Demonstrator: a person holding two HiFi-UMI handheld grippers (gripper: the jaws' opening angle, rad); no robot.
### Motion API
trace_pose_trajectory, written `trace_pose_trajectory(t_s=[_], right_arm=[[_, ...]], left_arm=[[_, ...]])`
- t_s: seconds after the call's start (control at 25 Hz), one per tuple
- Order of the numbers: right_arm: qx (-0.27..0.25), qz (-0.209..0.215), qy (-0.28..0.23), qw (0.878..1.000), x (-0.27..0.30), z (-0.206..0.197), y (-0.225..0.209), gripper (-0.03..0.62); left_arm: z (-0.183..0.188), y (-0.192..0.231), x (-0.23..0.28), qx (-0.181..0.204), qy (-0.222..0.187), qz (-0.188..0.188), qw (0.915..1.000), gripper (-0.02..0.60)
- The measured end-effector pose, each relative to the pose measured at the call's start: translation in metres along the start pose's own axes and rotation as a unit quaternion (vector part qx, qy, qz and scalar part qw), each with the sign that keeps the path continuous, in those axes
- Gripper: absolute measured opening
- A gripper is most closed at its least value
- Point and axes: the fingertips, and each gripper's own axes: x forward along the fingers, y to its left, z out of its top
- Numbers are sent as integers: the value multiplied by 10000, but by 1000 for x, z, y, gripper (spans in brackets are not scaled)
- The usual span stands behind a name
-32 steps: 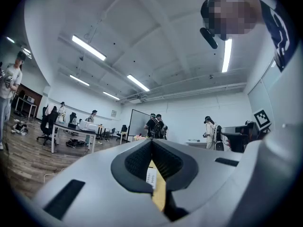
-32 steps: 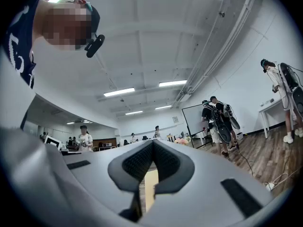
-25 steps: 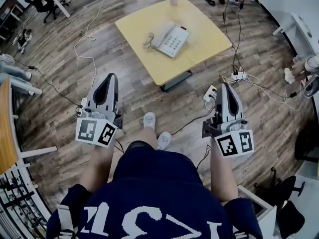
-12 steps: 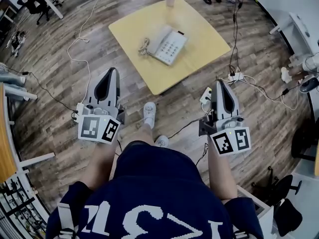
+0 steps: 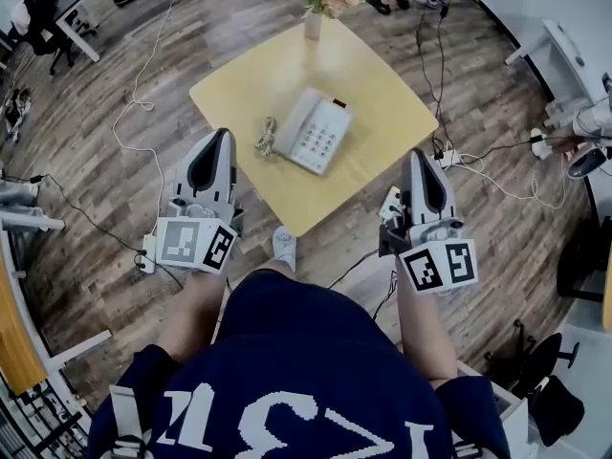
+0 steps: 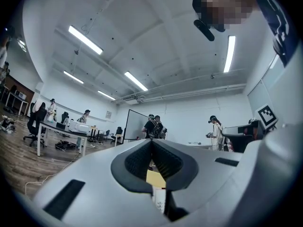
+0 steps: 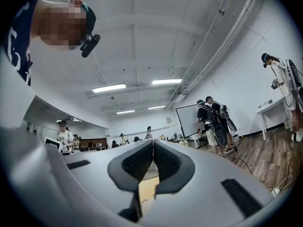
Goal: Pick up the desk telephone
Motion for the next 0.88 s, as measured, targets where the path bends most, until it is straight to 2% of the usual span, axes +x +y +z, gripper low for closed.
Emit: trace_pose_trajectory(t_s=[0.24,0.36,0.64,0.88], right_arm=[[-104,-180,-34,9998,48,-2,-12,26],[-77,-262,-5,9996,66,-7,-18,26],[-13,-232,155,9996,88,-20,-29,26],[130,-16,234,9996,102,-18,-45,26]], left_arm=[[0,20,58,-36,-134,-404,9991,15],[-2,28,80,8,-110,-490,9987,15],[-16,37,103,-21,68,-447,9990,15],[-19,37,108,-26,133,-166,9998,15]])
